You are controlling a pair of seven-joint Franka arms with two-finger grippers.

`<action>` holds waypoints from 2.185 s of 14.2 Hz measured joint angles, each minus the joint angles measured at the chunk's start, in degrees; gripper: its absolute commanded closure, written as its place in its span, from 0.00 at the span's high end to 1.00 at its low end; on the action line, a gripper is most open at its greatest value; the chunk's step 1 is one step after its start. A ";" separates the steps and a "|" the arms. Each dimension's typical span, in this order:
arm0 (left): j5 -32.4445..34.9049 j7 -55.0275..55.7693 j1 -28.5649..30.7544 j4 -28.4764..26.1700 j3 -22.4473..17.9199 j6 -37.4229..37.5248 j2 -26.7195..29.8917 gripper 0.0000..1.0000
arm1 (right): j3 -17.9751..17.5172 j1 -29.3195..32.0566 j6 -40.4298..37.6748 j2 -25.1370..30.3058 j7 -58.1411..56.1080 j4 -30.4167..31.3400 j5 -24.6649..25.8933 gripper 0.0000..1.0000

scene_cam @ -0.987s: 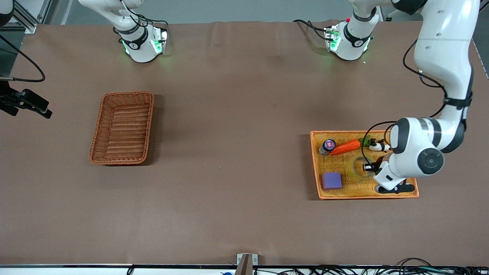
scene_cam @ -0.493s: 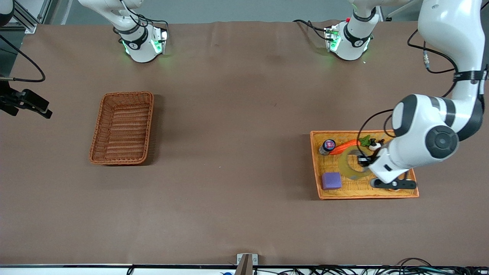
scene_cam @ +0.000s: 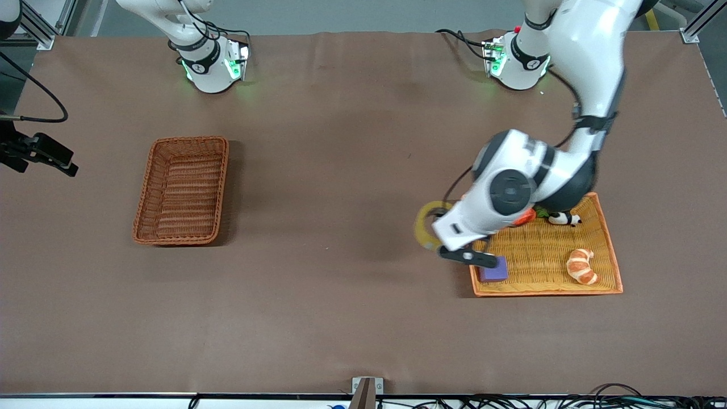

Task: Move tape to another basket
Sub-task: 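Lift the tape roll with the left gripper and carry it toward the basket, then set the tape roll on the table and open the left gripper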

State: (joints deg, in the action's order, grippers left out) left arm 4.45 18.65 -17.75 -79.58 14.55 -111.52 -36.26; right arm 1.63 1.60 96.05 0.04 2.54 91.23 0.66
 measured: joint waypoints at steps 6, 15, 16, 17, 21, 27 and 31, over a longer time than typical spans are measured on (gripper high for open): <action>0.00 4.39 -10.26 10.09 0.06 -1.51 -7.71 0.05 | -0.06 -0.01 3.18 -2.89 0.00 0.30 0.00 1.00; -4.97 11.54 -19.84 17.93 -0.08 -21.56 -22.16 0.16 | -0.47 -0.23 3.88 -5.81 -0.14 0.28 0.00 1.00; -5.37 11.53 -19.89 18.28 -0.09 -23.07 -23.59 0.24 | -0.49 -0.24 3.92 -5.81 -0.13 0.16 0.00 1.00; -5.54 11.53 -19.95 18.53 -0.09 -23.79 -24.59 0.29 | -0.48 -0.23 3.97 -5.81 -0.13 0.01 0.00 1.00; -5.62 11.55 -20.96 18.97 -0.26 -23.42 -25.51 0.57 | -0.39 -0.16 4.08 -5.80 -0.12 -0.67 0.00 1.00; -5.62 12.52 -20.58 21.48 -0.75 -13.42 -21.43 0.98 | -0.13 0.39 4.03 -5.80 -0.12 -0.70 -0.57 1.00; -5.61 12.33 -12.96 19.79 -0.99 -0.22 -10.49 1.00 | -0.10 0.44 3.98 -5.80 -0.12 -0.72 -0.60 1.00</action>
State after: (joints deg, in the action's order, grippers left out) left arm -1.16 30.98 -30.72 -59.79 13.56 -111.74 -46.75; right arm 1.53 2.05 100.04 -5.76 2.42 90.52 0.06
